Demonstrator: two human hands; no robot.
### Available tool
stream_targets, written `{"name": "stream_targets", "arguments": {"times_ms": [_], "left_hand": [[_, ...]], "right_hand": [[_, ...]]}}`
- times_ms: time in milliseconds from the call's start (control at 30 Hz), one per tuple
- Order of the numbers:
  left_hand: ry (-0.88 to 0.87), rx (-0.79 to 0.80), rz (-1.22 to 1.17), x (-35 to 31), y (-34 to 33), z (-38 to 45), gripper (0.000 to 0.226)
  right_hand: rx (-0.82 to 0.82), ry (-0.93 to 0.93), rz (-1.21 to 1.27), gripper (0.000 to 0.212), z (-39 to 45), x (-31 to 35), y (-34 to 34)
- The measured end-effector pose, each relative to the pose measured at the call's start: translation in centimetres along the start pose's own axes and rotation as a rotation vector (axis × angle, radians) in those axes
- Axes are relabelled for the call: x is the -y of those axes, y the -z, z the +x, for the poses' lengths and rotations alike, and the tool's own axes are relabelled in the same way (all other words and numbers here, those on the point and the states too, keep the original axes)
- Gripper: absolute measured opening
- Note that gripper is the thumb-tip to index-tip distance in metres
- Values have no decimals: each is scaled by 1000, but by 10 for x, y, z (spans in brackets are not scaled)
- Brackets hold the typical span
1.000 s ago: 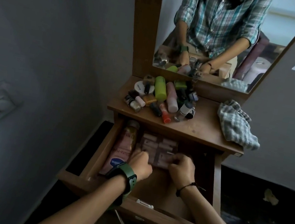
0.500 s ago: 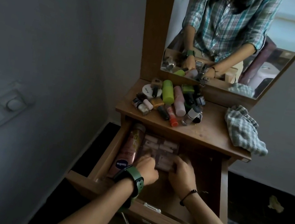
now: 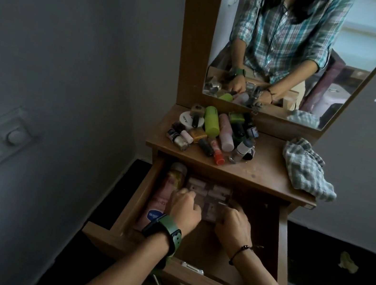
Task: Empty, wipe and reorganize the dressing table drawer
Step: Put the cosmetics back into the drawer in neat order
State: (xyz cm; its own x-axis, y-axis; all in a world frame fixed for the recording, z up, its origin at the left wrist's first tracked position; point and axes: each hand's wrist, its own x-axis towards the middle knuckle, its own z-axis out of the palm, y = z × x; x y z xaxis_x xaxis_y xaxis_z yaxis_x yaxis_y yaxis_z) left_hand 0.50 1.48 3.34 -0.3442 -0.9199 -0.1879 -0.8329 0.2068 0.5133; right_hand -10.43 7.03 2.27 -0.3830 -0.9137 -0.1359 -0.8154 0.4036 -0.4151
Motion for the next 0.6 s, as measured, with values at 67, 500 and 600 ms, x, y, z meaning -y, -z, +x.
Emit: {"name": "stream_targets", "arguments": {"times_ms": [67, 500, 600], "left_hand": [[19, 29, 18, -1, 0, -1, 38], [-9, -46, -64, -1, 1, -3, 39], [-106, -170, -150, -4, 8, -7, 37]], "right_hand": [[-5, 2, -3, 40, 1, -1, -1], [-106, 32, -28, 40, -2, -6, 1], [-409, 123, 158, 28, -7, -3, 13]]}}
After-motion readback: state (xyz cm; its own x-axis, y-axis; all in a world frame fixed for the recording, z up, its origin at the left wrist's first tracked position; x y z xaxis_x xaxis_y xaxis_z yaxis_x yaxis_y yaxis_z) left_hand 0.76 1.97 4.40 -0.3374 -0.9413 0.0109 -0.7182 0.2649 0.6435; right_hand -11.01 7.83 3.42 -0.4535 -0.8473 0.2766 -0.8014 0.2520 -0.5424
